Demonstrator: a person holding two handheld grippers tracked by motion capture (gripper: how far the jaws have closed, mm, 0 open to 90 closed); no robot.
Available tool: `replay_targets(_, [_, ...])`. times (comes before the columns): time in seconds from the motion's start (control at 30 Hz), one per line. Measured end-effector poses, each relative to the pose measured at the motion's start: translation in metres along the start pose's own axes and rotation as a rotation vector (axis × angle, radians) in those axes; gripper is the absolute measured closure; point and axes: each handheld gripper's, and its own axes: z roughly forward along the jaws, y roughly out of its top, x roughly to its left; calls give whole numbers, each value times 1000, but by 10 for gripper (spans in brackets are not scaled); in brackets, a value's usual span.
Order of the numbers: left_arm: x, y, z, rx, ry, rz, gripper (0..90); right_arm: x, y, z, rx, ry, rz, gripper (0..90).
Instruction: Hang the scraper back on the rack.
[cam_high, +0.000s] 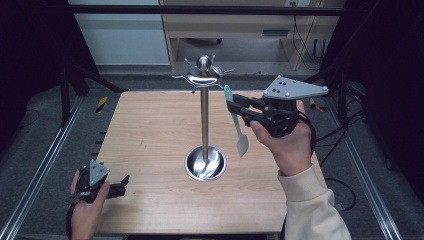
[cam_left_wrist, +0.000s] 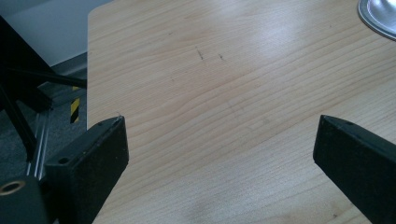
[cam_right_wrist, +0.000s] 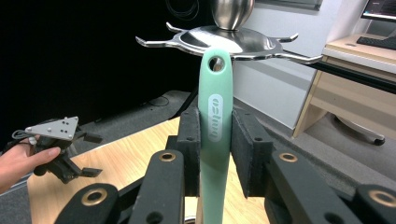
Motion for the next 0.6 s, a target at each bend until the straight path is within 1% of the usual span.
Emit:
replay_targets(0.13, [0,0,0,-1,-2,-1,31,0,0,2,7,-8,6,740])
replay_targets(0.27, [0,0,0,-1,-3,-2,31,1,0,5,17,-17,0,740])
replay_targets(0.6, [0,0,0,2,-4,3,32,0,0,12,11,-19,11,740])
